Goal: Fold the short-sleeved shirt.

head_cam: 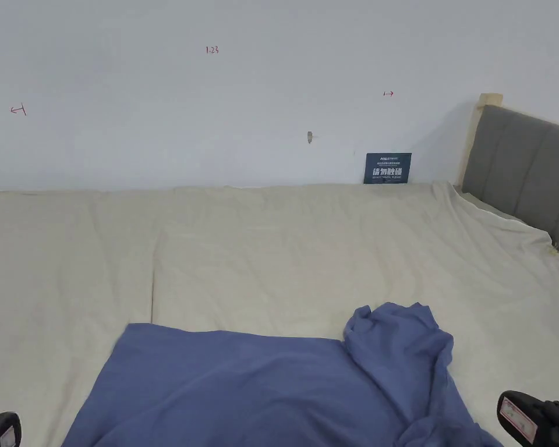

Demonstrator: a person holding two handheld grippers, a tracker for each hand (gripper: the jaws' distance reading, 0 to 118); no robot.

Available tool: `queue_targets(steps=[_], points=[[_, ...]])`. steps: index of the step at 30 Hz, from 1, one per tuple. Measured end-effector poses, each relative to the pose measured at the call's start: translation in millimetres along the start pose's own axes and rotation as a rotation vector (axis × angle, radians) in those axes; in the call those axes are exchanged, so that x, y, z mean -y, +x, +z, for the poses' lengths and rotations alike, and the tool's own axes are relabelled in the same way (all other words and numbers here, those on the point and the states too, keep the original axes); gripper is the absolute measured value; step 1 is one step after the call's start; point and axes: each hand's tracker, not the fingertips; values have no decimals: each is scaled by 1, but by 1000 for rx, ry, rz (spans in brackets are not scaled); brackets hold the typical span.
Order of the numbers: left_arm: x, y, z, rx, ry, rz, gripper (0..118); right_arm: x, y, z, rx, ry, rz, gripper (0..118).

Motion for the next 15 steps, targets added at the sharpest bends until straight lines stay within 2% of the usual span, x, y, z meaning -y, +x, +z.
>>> queue_targets(steps=[2, 5, 9, 12, 15], points=[[10, -6, -12, 58, -73, -8, 0, 0, 1, 1, -42, -7, -10, 0], [23, 2, -8, 32, -93, -79, 0, -7, 3, -7, -31, -20, 6, 0], [23, 3, -6, 53, -102, -37, 0, -48, 22, -38, -10, -29, 4, 0], [29, -3, -9, 47, -119, 62, 0, -89, 47, -94, 33, -147, -38, 0], [31, -7, -14, 31, -118, 88, 0, -116, 68, -164, 99, -329, -15, 0]])
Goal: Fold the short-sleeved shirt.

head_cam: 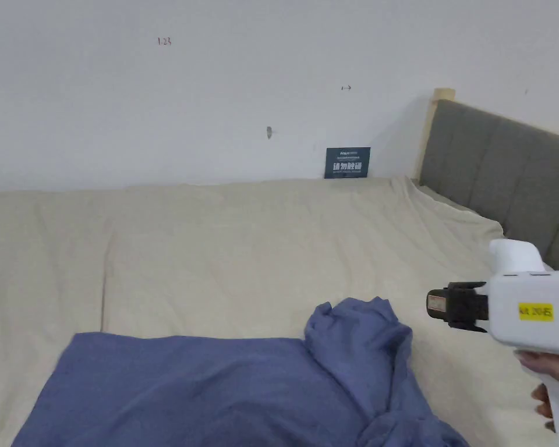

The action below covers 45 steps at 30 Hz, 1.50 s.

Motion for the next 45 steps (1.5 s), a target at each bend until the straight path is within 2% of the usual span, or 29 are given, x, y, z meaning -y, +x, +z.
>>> queue_targets(steps=[3, 4, 5, 6, 7, 8, 10, 12, 13, 15, 16, 17, 18, 19, 20, 21, 22, 23, 26, 30, 33, 34, 35, 36, 37, 38, 39, 42, 45], points=[[0, -2, -7, -9, -7, 3, 0, -26, 9, -68, 59, -232, 28, 1], [1, -3, -8, -9, -16, 1, 0, -29, 10, -87, 106, -276, 31, 12], [3, -3, -9, -14, -21, 0, 0, -28, 19, -109, 133, -304, 27, 35], [0, -1, -15, -23, -23, 0, 0, -29, 23, -128, 150, -360, 12, 73], [1, -2, -15, -28, -26, 4, 0, -28, 27, -144, 173, -417, -17, 92], [2, -3, -16, -29, -33, 13, 0, -27, 33, -159, 205, -477, -50, 94], [2, -13, -23, -33, -41, 25, 0, -19, 44, -177, 238, -482, -135, 94], [5, -14, -24, -40, -48, 25, 0, -18, 52, -191, 256, -493, -175, 94], [6, -14, -24, -45, -55, 19, 0, -16, 56, -196, 254, -485, -162, 94], [6, -21, -30, -55, -74, 9, 0, -18, 58, -204, 325, -482, -141, 93], [8, -22, -30, -58, -82, 8, 0, -20, 59, -207, 352, -483, -119, 87], [10, -24, -31, -61, -92, 8, 0, -18, 57, -207, 353, -495, -98, 67], [10, -29, -35, -64, -100, 9, 0, -19, 57, -208, 338, -504, -89, 7], [12, -32, -37, -66, -106, 11, 0, -17, 58, -208, 311, -505, -95, 0], [14, -33, -39, -66, -113, 15, 0, -15, 60, -210, 282, -522, -124, 0], [15, -35, -41, -59, -121, 18, 0, -13, 54, -204, 312, -534, -143, 0], [10, -36, -46, -54, -125, 18, 0, -10, 50, -201, 242, -534, -158, 0], [6, -36, -50, -57, -124, 15, 0, -10, 45, -199, 209, -544, -137, 0], [-18, -48, -69, -48, -100, 1, 0, -15, 41, -192, 242, -509, -41, 0], [-67, -59, -126, -6, -153, -2, 0, -23, 51, -175, 181, -415, -111, 0], [-92, -59, -189, -24, -321, -151, 0, -24, 51, -157, 127, -382, -151, 0], [-102, -59, -212, -11, -318, -175, 6, -22, 49, -154, 120, -382, -145, 0], [-108, -63, -233, 27, -343, -158, 26, -21, 47, -151, 107, -381, -133, 0], [-112, -67, -250, 45, -363, -94, 76, -20, 44, -150, 98, -380, -117, 0], [-115, -70, -271, 69, -407, -60, 111, -15, 45, -152, 89, -378, -99, 0], [-116, -72, -293, 55, -457, -47, 117, -12, 44, -152, 82, -377, -85, 0], [-118, -72, -307, 34, -394, -79, 116, -9, 43, -152, 74, -381, -77, 0], [-115, -70, -361, -7, -507, -172, 116, -2, 44, -160, 58, -407, -62, 0], [-106, -70, -407, -16, -581, -165, 116, 0, 43, -163, 59, -416, -53, 0]])
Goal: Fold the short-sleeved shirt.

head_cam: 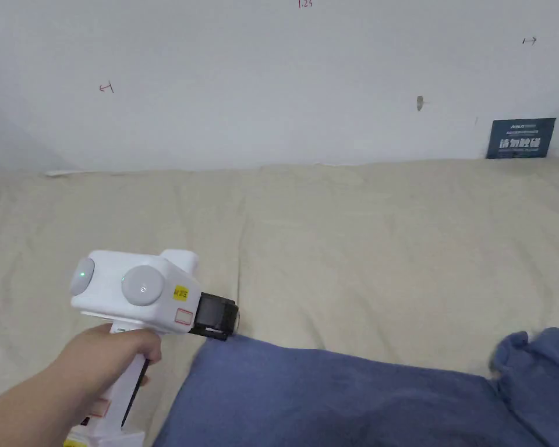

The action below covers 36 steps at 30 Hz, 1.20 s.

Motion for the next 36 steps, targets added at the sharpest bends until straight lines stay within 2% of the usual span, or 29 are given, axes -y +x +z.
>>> queue_targets(steps=[4, 6, 8, 10, 11, 12, 14, 16, 17, 20, 24, 27, 29, 36], points=[[-11, 1, -31, 9, -58, -8, 116, -2, 4, -8, -23, -27, 11, 0], [-15, 2, -34, -76, -61, -71, 116, -4, 4, -13, -17, -36, 33, 0], [-12, 4, -42, -88, -112, -115, 115, -6, 6, -19, -12, -48, 41, 0], [-3, 13, -39, -10, -141, -124, 99, -8, 8, -23, -11, -54, 42, 0], [1, 17, -35, -14, -112, -135, 95, -9, 8, -25, -14, -58, 41, 0], [3, 18, -31, -31, -85, -139, 87, -8, 8, -28, -17, -60, 42, 0], [2, 23, -23, 39, -98, -118, 68, -9, 6, -32, -17, -64, 50, 0], [6, 30, -14, 6, -83, -177, 21, -6, 3, -34, -10, -59, 61, 0], [3, 34, -10, -12, -81, -213, 4, -5, 2, -33, -6, -53, 64, 0], [12, 36, -7, 16, -141, -159, 4, -2, 1, -28, -12, -38, 60, 0], [16, 37, 14, 21, -88, -165, 4, 1, 0, -10, -27, 14, 43, 0], [16, 34, 42, 49, -54, -131, 4, 7, -4, 20, -104, 102, 7, 0], [17, 30, 70, 62, -16, -121, 4, 14, -8, 45, -108, 142, -20, 0], [30, 21, 193, 73, 131, -91, 4, 29, -20, 140, -124, 242, 56, 0]])
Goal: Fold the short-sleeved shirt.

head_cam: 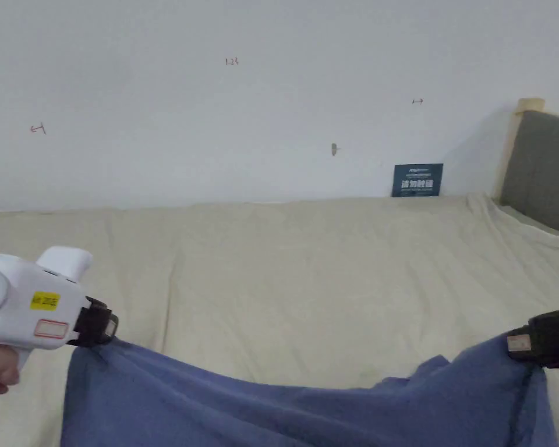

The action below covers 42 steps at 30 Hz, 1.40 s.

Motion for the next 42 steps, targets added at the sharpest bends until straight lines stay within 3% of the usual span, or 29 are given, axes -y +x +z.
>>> queue_targets(steps=[6, 11, 16, 19, 25, 29, 33, 42], points=[[-3, 7, 97, -21, 143, -31, 4, -4, -17, 77, -71, 103, -9, 0], [-8, 7, 170, -1, 248, -9, 4, -26, -41, 144, -73, 207, 93, 0], [-33, 5, 217, -41, 336, 18, 4, -74, -69, 181, -47, 272, 116, 0], [-57, -8, 224, -84, 380, 36, 4, -110, -87, 192, -21, 325, 158, 0], [-111, -35, 214, -120, 459, 152, 4, -187, -118, 182, 43, 420, 150, 0], [-157, -43, 198, -168, 502, 151, 4, -243, -131, 164, 109, 496, 144, 0], [-205, -52, 184, -209, 590, 131, 4, -299, -147, 147, 169, 552, 191, 0], [-301, -65, 163, -267, 744, 83, 4, -398, -169, 126, 236, 711, 221, 0]])
